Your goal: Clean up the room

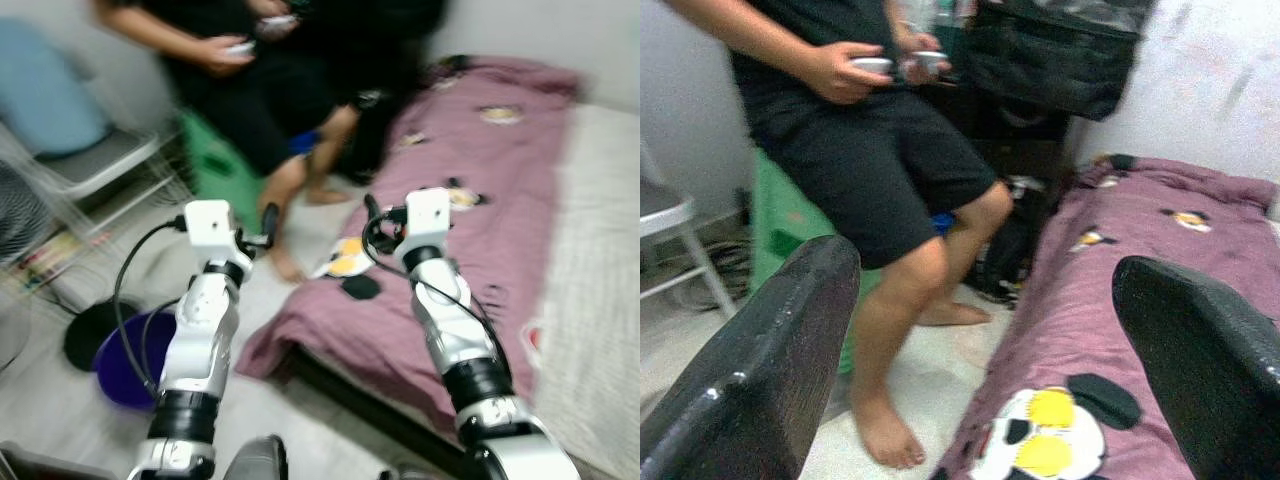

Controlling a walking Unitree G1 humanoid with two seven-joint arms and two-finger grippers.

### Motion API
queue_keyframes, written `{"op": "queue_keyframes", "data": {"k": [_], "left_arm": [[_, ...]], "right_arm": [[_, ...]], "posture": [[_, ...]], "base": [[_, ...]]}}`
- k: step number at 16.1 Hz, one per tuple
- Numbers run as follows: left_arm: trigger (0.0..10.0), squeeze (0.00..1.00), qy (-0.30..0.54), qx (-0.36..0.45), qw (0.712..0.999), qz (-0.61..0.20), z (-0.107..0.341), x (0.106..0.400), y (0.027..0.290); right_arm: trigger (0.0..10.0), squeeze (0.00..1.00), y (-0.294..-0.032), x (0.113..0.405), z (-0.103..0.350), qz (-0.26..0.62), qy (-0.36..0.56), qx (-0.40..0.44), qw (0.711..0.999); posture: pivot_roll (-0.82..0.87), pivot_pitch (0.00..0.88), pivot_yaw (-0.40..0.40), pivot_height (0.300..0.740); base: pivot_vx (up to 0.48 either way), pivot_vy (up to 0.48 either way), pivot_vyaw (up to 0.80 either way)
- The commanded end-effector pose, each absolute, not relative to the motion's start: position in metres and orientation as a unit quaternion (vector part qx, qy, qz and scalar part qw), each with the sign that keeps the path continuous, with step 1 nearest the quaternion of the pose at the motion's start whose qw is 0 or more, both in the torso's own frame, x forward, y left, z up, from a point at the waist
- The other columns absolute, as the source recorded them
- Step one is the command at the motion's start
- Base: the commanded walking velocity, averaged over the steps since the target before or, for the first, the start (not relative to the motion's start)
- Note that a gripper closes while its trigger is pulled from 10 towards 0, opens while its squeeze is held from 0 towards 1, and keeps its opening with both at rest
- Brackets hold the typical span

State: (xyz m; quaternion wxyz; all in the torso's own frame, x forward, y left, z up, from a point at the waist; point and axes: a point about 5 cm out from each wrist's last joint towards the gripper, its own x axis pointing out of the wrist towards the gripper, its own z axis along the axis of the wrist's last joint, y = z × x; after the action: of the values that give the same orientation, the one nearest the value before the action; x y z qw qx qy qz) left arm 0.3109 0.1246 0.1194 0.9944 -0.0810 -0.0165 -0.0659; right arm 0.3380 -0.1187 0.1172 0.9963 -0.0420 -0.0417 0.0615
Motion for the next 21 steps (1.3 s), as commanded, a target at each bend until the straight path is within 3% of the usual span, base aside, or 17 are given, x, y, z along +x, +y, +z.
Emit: {"op": "queue_keyframes", "data": {"k": [1,10,13,18,21], "left_arm": [[10.0,0.00,-0.016,-0.075,0.995,-0.060,0.120,0.313,0.128],[10.0,0.00,-0.018,-0.072,0.996,-0.058,0.119,0.314,0.128],[10.0,0.00,-0.021,-0.055,0.998,-0.027,0.115,0.307,0.145],[10.0,0.00,-0.016,-0.048,0.998,0.030,0.105,0.289,0.166],[10.0,0.00,-0.018,-0.048,0.998,0.039,0.105,0.285,0.169]], "right_arm": [[10.0,0.00,-0.116,0.341,0.122,0.065,-0.049,-0.039,0.996],[10.0,0.00,-0.116,0.341,0.124,0.070,-0.058,-0.042,0.995],[10.0,0.00,-0.114,0.342,0.122,0.073,-0.054,-0.038,0.995],[10.0,0.00,-0.094,0.348,0.123,0.119,-0.045,-0.036,0.991],[10.0,0.00,-0.088,0.349,0.125,0.132,-0.050,-0.042,0.989]], "posture": [[-0.11,0.000,0.047,0.740],[-0.10,0.000,0.047,0.740],[-0.06,0.000,0.028,0.740],[0.03,0.000,-0.058,0.740],[0.04,0.000,-0.070,0.740]], "base": [[0.000,0.000,0.80],[0.000,0.000,0.80],[0.000,0.000,0.73],[0.000,0.000,0.00],[0.000,0.000,0.00]]}}
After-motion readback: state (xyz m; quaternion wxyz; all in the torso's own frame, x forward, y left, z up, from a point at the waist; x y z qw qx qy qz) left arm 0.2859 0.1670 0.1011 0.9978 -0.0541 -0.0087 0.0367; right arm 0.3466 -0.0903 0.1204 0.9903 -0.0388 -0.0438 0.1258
